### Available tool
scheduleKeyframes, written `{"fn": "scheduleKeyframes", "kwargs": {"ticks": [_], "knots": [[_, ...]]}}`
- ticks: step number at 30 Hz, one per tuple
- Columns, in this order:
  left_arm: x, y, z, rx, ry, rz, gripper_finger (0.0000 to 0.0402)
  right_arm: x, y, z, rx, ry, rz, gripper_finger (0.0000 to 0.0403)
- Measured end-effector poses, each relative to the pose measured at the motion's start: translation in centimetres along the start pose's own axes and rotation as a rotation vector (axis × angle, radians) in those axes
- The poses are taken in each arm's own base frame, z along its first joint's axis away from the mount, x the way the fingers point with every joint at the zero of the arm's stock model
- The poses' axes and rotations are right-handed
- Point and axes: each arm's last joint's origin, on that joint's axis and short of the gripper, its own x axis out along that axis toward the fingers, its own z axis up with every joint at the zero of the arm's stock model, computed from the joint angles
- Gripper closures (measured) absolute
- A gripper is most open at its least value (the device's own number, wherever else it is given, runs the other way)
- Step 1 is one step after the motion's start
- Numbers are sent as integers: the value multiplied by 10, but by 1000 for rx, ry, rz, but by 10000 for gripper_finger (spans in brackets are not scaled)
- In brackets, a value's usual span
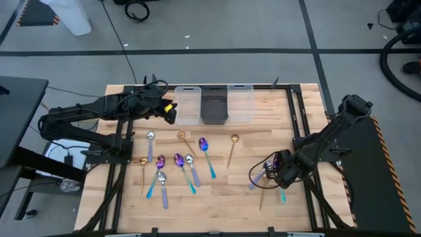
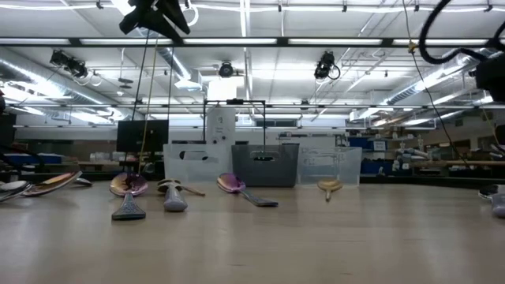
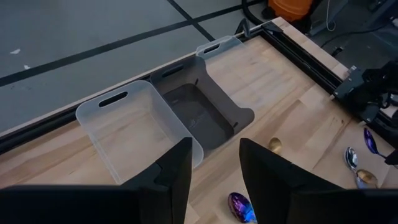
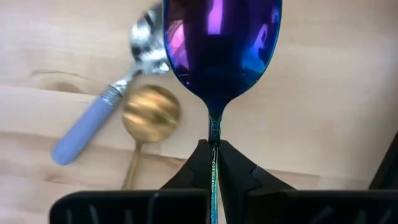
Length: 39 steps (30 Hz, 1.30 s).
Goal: Sort silverware by color (type)
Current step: Put the right blue spoon into the right transparent bin
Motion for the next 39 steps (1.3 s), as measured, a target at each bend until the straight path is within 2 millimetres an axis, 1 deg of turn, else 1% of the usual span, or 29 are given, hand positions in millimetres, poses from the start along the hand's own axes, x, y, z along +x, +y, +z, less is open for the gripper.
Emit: {"fn": "scheduleKeyframes", "kwargs": {"ticks": [5,9,15,22,28,33,39], "knots": [[0,0,0,-12,-2,-2,260,-9,3,15,-27,-21,28,387],[0,0,0,-19,-2,-2,260,-14,8,28,-57,-37,71,387],[0,-1,0,-60,0,-7,260,-20,23,50,-129,-49,155,387],[-3,-6,-4,-45,11,-34,260,-22,42,80,-193,-49,247,387],[-6,-11,-8,-52,22,-61,260,-26,50,103,-217,-64,299,386],[-8,-14,-10,-50,28,-75,260,-40,63,122,-263,-116,330,386],[-8,-14,-10,-70,28,-74,260,-54,83,151,-320,-159,351,386]]}}
